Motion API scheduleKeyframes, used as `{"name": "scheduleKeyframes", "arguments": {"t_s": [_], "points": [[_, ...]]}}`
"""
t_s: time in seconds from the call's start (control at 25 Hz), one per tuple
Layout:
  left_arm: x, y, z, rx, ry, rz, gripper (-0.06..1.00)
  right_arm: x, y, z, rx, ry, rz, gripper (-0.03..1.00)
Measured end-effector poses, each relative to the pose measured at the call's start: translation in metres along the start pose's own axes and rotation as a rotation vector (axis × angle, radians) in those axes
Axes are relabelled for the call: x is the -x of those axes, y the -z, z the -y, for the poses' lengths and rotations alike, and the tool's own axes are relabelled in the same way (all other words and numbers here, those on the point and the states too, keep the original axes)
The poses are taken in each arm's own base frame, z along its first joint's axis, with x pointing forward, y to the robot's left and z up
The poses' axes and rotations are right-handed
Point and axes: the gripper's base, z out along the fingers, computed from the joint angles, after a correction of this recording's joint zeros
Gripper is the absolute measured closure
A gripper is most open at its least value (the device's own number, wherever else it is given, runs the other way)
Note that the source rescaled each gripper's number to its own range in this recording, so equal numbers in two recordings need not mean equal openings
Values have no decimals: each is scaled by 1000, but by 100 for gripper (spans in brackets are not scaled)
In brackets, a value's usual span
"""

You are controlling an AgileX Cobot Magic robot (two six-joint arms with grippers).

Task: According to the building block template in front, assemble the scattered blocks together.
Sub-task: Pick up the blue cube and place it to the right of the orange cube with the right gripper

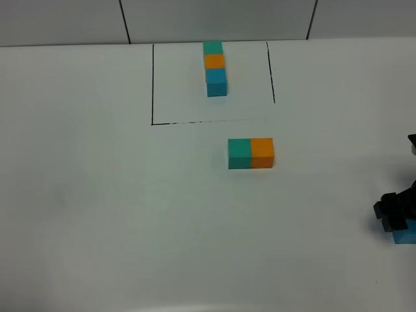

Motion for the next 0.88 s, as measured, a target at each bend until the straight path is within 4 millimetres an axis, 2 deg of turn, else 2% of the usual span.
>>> {"name": "scheduleKeyframes", "arguments": {"t_s": [0.2, 0.32, 0.4, 0.44, 0.48, 0.52, 0.72, 0.88], "points": [[0, 0, 0, 0, 0, 0, 18, 0, -13, -1, 7, -9, -40, 34], [0, 0, 0, 0, 0, 0, 18, -1, -16, -1, 8, -9, -55, 41], [0, 0, 0, 0, 0, 0, 18, -2, -17, -1, 9, -10, -65, 59], [0, 0, 0, 0, 0, 0, 18, -2, -17, -1, 9, -10, -71, 70], [0, 0, 0, 0, 0, 0, 18, -3, -17, -1, 8, -9, -79, 87], [0, 0, 0, 0, 0, 0, 18, -3, -17, -1, 8, -9, -84, 94], [0, 0, 0, 0, 0, 0, 18, 1, -13, -8, 3, 71, -96, 94], [0, 0, 0, 0, -1, 0, 18, 26, 5, -32, -22, 399, -54, 94]]}}
